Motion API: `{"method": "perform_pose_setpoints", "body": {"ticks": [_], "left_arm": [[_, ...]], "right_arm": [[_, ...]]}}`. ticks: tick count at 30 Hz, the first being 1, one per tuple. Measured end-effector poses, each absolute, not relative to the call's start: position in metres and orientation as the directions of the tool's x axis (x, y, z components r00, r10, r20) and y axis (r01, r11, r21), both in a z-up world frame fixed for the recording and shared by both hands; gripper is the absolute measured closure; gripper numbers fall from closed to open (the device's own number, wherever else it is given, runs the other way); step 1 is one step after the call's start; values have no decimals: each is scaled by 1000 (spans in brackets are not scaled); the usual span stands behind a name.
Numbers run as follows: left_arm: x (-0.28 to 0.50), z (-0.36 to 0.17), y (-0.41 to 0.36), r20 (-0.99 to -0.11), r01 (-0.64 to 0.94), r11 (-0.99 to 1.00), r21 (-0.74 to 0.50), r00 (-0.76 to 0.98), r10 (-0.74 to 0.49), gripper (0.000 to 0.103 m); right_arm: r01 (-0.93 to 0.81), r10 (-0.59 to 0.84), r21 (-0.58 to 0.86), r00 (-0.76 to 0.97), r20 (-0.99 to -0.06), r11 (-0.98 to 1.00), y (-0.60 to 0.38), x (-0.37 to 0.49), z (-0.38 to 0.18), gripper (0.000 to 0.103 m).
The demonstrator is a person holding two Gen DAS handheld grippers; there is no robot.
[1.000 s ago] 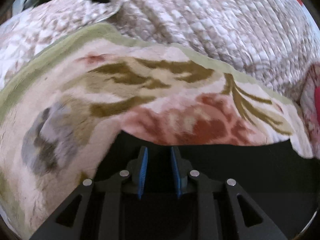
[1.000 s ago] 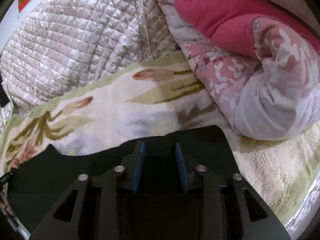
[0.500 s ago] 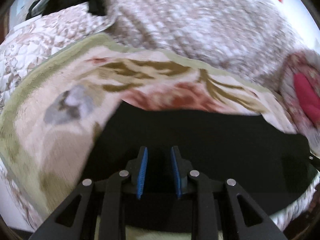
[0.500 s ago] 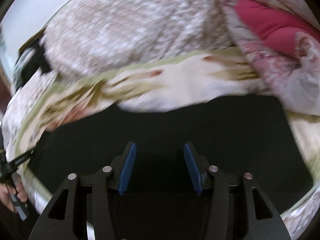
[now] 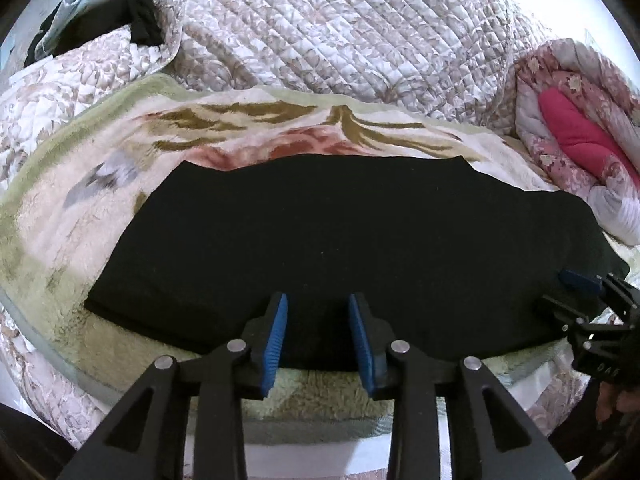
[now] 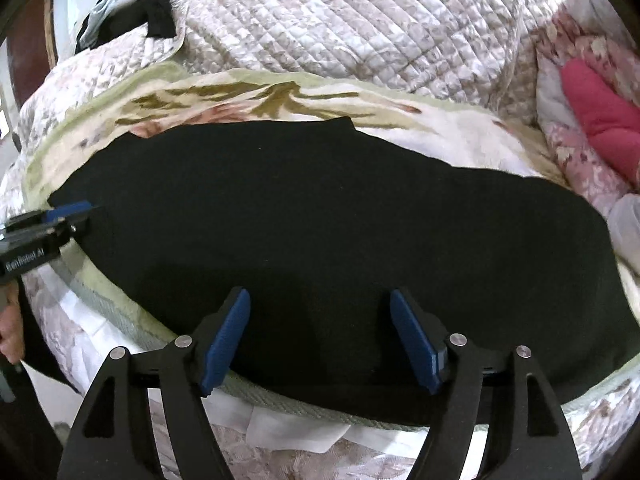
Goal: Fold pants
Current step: 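Open both tools to release the pants flat on the blanket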
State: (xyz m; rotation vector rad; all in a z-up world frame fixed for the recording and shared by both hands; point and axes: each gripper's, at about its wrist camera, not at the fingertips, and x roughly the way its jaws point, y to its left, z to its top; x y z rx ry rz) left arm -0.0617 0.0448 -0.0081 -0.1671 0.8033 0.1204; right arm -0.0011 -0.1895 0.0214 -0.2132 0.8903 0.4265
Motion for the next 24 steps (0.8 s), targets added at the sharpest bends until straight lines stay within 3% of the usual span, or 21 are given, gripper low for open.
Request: {"method": "perform_pose_setpoints", "body": {"ticks": [7,16,24], "left_arm": [[-64,-10,34,-704,-185,982,-29,701,111,64],[-67,-6,42,-712,-181,980,-83,699,68,62],[-80,-2,75,-702,-290,950,-118,700,127,62]], "right_arm": [[-417,228,-36,565,-793,908,-181,-1,20,26],[-395,208,-50,582,-786,917,-180,-4,21,26],[-388,210,-53,603,-770,920,-178,-6,22,26]]}}
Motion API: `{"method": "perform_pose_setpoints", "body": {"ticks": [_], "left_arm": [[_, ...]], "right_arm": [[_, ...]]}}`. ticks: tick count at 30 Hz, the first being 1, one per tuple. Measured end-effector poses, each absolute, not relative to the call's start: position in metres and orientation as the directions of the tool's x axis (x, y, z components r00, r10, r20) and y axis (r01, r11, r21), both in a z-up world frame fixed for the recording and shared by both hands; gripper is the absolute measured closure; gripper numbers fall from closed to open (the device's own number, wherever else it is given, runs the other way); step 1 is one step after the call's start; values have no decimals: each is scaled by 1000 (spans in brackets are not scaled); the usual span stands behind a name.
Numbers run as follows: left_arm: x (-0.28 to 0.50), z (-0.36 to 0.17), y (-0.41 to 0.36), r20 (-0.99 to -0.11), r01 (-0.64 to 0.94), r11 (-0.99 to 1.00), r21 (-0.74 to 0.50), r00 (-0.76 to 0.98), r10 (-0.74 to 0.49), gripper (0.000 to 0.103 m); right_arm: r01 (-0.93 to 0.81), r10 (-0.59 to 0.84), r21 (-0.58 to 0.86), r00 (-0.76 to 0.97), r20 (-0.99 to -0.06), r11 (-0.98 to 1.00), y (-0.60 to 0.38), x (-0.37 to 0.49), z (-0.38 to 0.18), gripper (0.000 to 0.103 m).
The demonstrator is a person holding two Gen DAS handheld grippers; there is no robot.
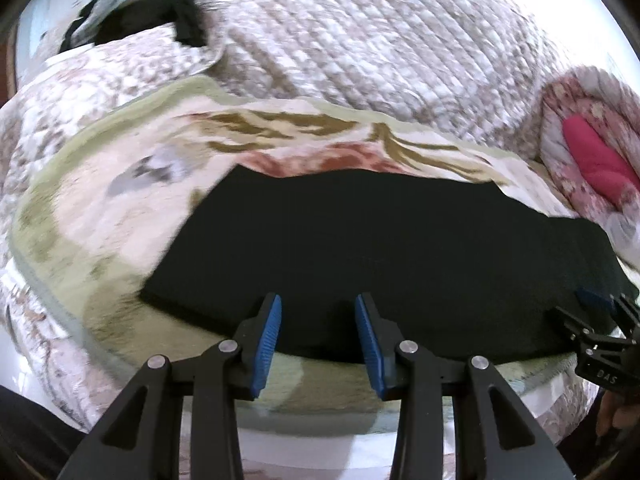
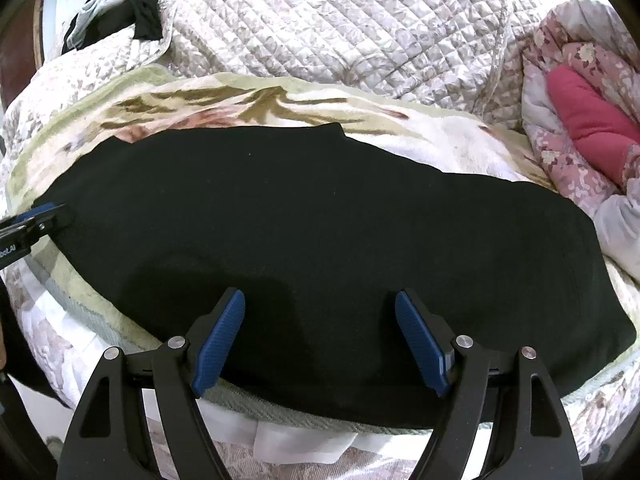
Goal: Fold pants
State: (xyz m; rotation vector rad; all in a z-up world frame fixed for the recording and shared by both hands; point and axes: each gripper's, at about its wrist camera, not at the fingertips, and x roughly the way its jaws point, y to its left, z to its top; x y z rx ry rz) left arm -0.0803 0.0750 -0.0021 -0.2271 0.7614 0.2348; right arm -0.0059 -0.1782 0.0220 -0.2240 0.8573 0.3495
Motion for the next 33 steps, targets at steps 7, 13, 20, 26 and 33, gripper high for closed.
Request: {"method": "perform_pose_setpoints", "body": {"ticks": [7,13,20,26,33], "left_arm": [[-104,-9,105,-718,-407,893,-194,679,154,60],[-110,-14,113,-712,-410,872,-268,694,108,59],[-92,-18,127,-691,-413,842,-348,720,68,50],[-75,-19,137,-685,-440,825,-355,723,91,50],[-58,-15,132,-709,-448,850,-277,692,134,70]], "right_arm": [[-387,215,-46,603,-769,921,-178,-4,23,25],[-382,224,-29,599,-769,924,-178,-3,24,25],[-378,238,-5,592,-770,926,-181,-1,25,25],[-370,249,17,590,-768,929,-181,-1,26,25],[-356,273,60,589,-761,933,-186,0,30,25]]}}
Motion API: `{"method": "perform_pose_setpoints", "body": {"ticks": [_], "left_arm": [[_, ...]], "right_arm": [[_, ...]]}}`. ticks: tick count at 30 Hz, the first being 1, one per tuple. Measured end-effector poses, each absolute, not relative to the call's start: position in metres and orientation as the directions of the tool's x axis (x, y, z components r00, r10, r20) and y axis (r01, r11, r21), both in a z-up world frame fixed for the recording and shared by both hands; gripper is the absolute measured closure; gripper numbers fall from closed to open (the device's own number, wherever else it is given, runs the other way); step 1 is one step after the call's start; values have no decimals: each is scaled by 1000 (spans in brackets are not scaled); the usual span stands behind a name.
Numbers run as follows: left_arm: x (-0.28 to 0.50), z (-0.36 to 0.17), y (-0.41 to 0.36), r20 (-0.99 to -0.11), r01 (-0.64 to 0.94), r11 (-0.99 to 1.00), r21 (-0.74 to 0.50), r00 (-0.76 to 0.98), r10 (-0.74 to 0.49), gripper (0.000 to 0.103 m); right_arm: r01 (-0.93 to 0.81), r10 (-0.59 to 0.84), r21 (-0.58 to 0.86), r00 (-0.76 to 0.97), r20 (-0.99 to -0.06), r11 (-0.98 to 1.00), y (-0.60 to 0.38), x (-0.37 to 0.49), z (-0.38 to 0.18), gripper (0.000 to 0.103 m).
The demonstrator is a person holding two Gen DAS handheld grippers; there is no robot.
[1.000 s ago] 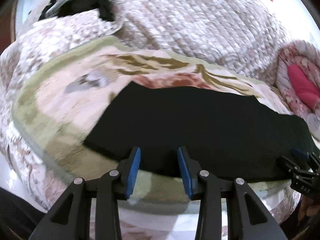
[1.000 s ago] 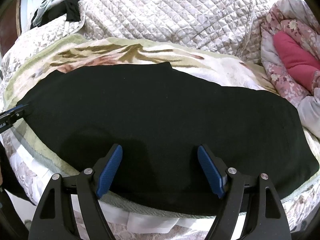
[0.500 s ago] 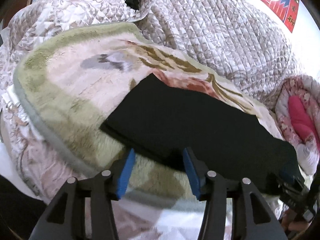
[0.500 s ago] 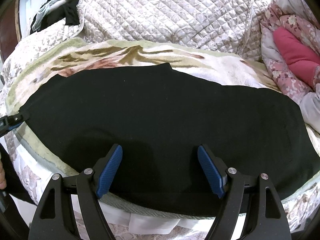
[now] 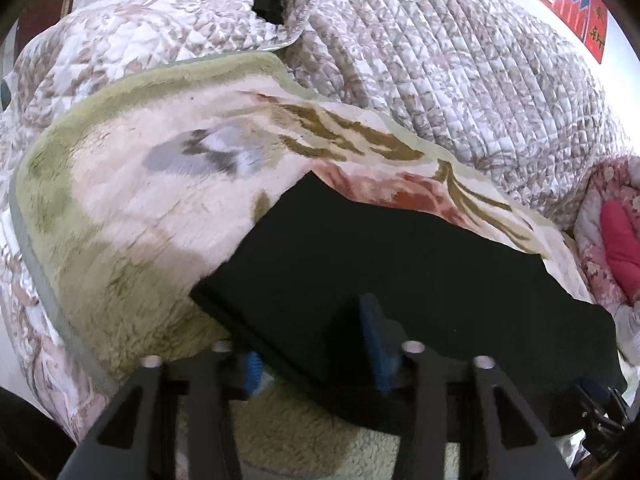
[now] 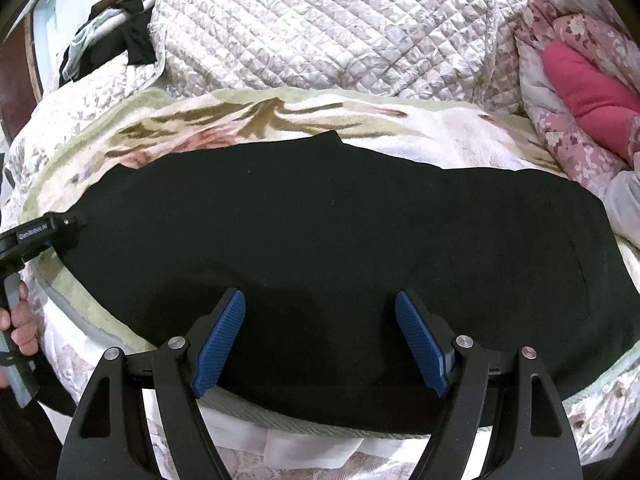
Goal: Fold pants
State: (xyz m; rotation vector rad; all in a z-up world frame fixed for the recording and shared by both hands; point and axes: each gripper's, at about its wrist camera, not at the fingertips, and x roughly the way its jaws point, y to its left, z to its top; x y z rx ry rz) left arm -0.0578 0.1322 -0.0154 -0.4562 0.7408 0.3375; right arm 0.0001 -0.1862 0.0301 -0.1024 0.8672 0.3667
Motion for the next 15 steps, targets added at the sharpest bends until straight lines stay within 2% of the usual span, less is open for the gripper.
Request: {"method": "perform_pose_setpoints", "body": {"ticks": [3,5,10,15], "left_arm": [[-52,-10,133,-725,-437,858,-272,679,116,89],[-48,-3,134,-726,-423,862,-280,681,98,93],[-33,26,114,-687,-320,905,-280,725,44,95],[-5,56,63,-644,-127,955,-268,761,-79,95]], "right_arm": [[-340,275,75,591,-758,937,-191,1,32,25],[-327,277,88,594,-755,941,-195,1,34,25],[-275,280,134,607,-744,952,-209,4,39,25],[-203,271,183,633,-725,962,-231,9,47,25]]}}
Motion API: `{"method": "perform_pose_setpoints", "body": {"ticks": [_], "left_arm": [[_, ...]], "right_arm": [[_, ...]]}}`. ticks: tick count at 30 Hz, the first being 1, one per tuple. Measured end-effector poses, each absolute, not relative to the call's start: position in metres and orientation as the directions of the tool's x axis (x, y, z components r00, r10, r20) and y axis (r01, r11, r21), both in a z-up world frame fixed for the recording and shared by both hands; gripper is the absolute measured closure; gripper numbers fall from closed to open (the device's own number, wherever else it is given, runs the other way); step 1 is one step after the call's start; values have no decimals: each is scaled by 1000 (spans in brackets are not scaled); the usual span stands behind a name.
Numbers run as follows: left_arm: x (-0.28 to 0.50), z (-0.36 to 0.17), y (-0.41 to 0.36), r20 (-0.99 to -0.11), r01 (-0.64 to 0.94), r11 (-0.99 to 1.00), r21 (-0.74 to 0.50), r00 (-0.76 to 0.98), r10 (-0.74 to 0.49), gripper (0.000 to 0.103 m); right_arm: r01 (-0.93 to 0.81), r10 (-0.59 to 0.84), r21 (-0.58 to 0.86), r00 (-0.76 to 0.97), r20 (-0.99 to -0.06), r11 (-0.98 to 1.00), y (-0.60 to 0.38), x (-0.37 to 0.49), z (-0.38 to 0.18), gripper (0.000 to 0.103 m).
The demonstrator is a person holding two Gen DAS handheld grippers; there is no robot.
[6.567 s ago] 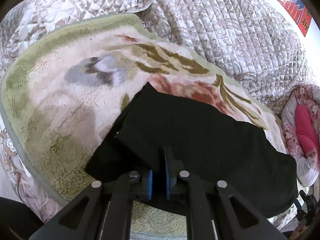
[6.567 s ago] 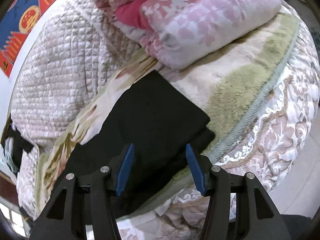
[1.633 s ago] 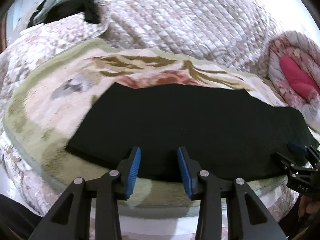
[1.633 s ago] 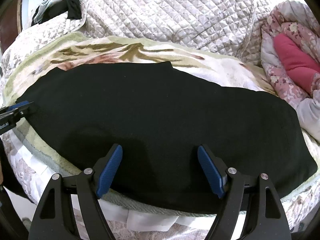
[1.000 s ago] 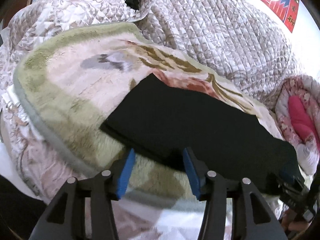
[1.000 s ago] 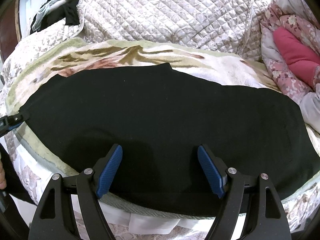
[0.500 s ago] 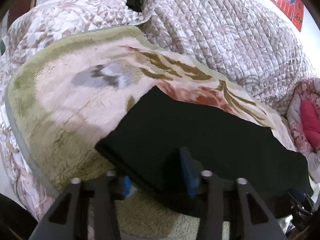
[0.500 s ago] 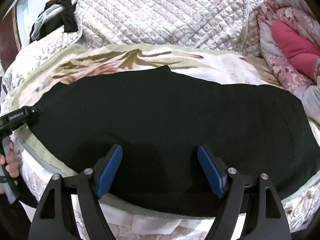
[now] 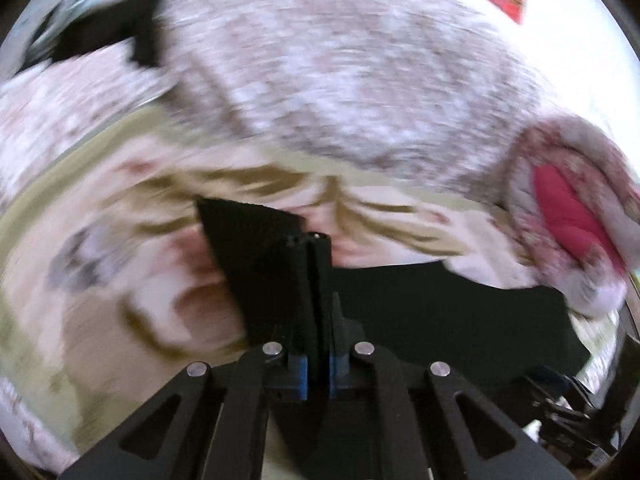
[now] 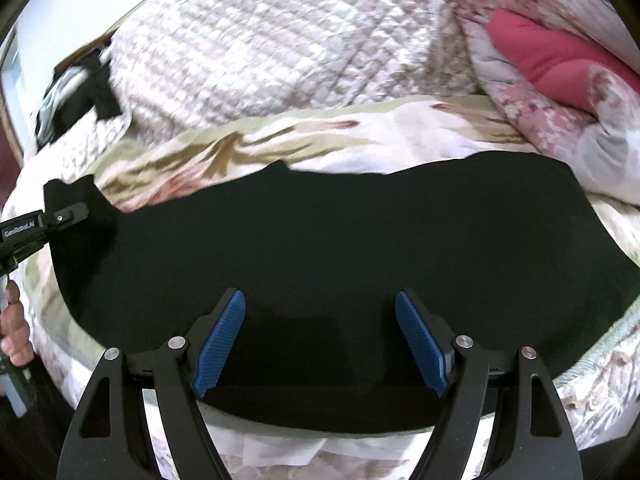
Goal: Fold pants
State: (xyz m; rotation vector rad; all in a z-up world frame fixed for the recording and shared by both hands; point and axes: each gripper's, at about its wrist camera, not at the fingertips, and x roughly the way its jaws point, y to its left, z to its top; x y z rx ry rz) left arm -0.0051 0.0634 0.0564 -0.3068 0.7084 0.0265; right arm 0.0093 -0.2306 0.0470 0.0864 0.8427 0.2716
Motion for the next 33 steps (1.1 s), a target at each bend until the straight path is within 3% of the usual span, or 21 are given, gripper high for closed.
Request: {"method": "perform_pose_setpoints", "body": {"ticks": [5,9,13,16,20,25,31,33], "left_arm": [[14,66,-12,-628,101,962,-255,739,-244,95],[15,43,-60,-660,221,935,-276,664,-352,95],[14,9,-79,-728,228,930,-288,578,-368,95],[4,11,-68,-715,213,919,-331,580,-392,94],[-8,24,-60,-700,236,897,-374,562,-440,82],[-15,49,-38,-662,226,898,-377,613,-432,71],[10,53,4,-684,96,955,-281,678,-270,67],[18,45,18,-693,43,959,-282,682,-234,67]], "right_arm": [[-130,250,220,655,-713,967,-253,12,54,25],[-86,241,246,661,-711,965,-269,15,56,25],[-73,252,270,646,-720,960,-276,16,53,25],[-84,268,282,644,-716,956,-276,15,54,25],[-117,321,324,638,-700,939,-274,15,57,25],[-182,444,421,574,-688,888,-263,23,57,27],[-280,574,502,435,-694,818,-232,58,51,54],[-297,602,524,368,-709,799,-220,75,41,54]]}}
